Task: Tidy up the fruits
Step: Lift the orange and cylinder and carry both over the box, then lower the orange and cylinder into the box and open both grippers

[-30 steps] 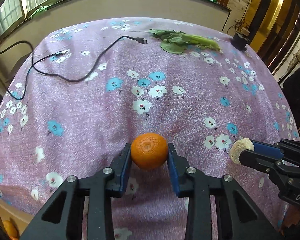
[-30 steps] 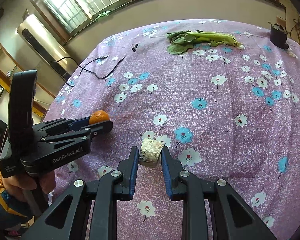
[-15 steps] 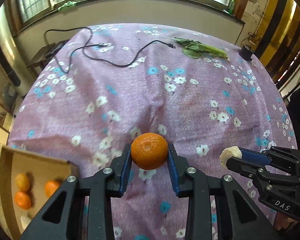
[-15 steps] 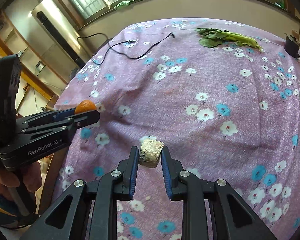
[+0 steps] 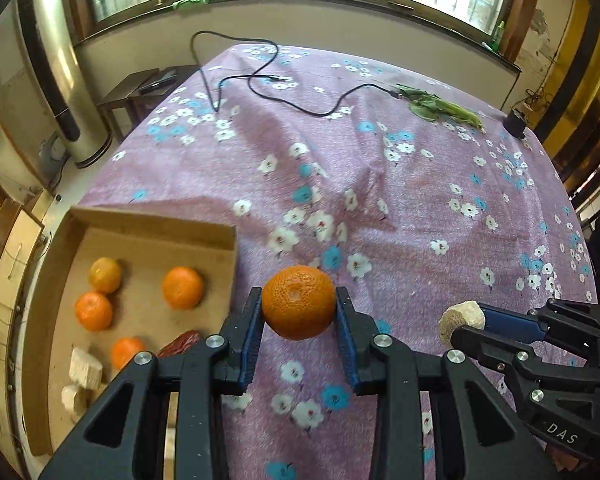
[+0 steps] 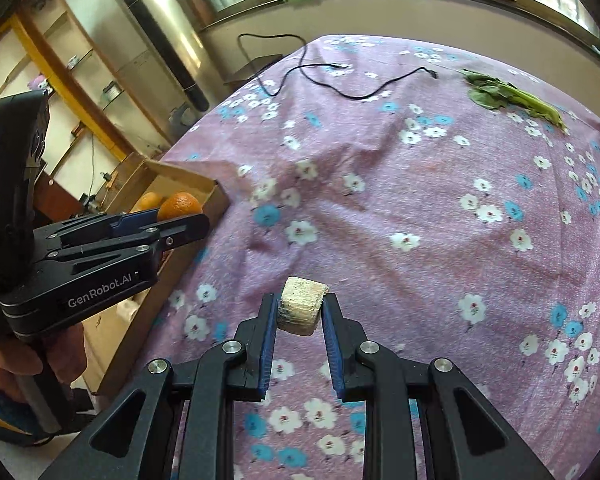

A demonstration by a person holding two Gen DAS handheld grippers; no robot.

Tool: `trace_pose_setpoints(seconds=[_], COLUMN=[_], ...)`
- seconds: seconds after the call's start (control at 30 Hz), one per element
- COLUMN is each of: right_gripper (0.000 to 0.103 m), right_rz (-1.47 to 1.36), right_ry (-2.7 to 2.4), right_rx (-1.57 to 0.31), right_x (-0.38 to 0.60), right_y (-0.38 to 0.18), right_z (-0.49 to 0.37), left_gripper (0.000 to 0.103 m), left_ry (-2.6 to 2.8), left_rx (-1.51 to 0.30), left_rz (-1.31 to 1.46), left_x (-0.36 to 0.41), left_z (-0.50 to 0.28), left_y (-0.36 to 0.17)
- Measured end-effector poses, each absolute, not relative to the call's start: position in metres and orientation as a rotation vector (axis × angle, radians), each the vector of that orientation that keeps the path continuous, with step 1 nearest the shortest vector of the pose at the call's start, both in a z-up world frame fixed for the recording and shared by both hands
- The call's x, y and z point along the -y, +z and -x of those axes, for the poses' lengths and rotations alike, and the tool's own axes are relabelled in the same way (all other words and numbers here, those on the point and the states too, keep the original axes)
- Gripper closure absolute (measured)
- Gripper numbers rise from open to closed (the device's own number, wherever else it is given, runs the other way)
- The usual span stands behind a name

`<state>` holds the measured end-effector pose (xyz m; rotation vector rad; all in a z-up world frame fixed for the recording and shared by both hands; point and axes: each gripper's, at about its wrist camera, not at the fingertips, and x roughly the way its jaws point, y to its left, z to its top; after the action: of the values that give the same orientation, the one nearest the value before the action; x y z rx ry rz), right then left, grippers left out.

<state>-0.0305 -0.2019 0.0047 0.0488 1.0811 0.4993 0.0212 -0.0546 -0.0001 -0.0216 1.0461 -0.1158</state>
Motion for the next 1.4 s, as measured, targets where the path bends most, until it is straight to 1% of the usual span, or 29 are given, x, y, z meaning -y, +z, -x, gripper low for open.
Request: trace_pose_setpoints(seconds=[0.2,0.5,0.73,0.97,1.4], right_gripper=[0.078,0.078,0.078,0.078,0.078], right_rz=[0.001,0.097,0.14,0.171,0.202], right_ry=[0.575,0.724,0.794,0.805,0.758], right_rx=[-1.08,-1.085,-1.089,-1.103,-1.136], right_x=[0.166,0.092,0.046,0.016,-0.012], right_y=[0.01,0.01,0.005,-0.006,-0.029], right_z=[0.042,0.054,0.047,0.03,-0.011], left_gripper=[0.07,0.07,0.07,0.07,0.07], left_ry=[-0.054,0.089,0.19,0.229,0.238], left_rx=[-1.043,-1.047,-1.069,-1.093,-1.112], left_rz=[0.056,0.129,0.169,0.18,0.176], left_x=[0.022,-0.047,-0.09,-0.104,-0.104], left_z=[0.002,0.043,0.065,0.072,0.061], left_y=[0.003,0.002,-0.007,-0.021,-0.039])
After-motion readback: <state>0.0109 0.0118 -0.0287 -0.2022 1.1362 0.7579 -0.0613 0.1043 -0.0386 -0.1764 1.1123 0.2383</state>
